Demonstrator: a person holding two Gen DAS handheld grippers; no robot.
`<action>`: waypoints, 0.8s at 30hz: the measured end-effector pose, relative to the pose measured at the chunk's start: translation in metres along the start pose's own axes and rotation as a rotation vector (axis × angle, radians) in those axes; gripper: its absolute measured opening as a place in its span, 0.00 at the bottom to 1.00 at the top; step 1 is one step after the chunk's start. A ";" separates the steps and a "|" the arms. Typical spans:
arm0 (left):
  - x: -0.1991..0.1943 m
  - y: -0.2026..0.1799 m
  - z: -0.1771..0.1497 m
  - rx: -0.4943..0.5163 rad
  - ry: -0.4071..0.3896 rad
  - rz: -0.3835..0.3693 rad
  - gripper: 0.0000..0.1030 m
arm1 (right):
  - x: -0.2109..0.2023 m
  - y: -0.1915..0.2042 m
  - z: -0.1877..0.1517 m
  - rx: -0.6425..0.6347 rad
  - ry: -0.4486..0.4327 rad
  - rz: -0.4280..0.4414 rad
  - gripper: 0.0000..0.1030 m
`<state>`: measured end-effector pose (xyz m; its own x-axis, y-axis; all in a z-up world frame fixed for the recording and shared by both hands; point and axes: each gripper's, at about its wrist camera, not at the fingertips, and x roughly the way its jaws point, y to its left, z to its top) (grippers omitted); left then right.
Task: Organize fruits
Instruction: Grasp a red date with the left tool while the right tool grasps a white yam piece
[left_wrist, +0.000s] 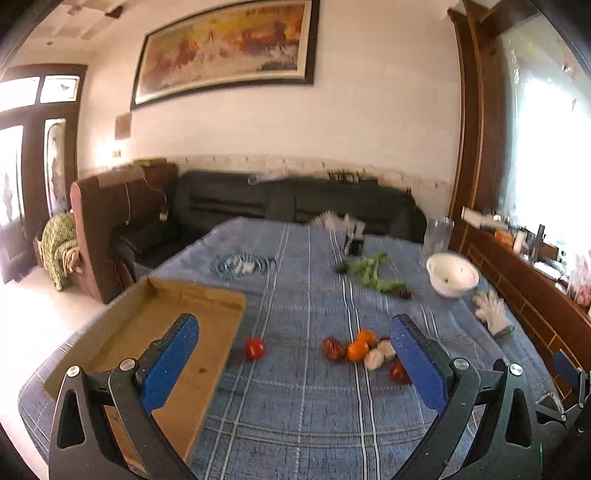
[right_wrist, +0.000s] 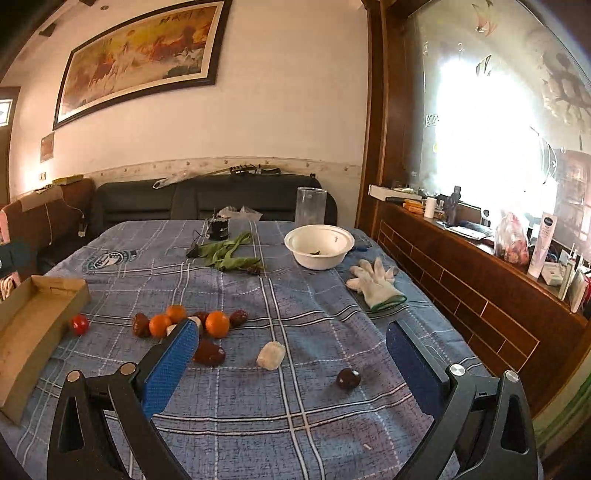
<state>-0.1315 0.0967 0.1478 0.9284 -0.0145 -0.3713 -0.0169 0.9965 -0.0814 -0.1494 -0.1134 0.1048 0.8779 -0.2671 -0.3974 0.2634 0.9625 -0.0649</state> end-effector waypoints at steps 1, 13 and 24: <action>-0.004 0.002 0.001 -0.005 -0.019 -0.008 1.00 | -0.002 0.000 0.000 0.003 -0.007 0.000 1.00; 0.008 0.011 -0.003 -0.033 0.079 -0.030 1.00 | -0.010 0.004 0.000 -0.002 -0.014 0.020 1.00; 0.027 0.004 -0.013 -0.023 0.148 -0.029 1.00 | 0.004 0.005 -0.006 -0.007 0.027 0.031 1.00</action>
<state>-0.1110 0.0994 0.1255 0.8640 -0.0568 -0.5003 -0.0013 0.9934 -0.1149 -0.1473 -0.1092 0.0976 0.8744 -0.2357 -0.4241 0.2334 0.9706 -0.0582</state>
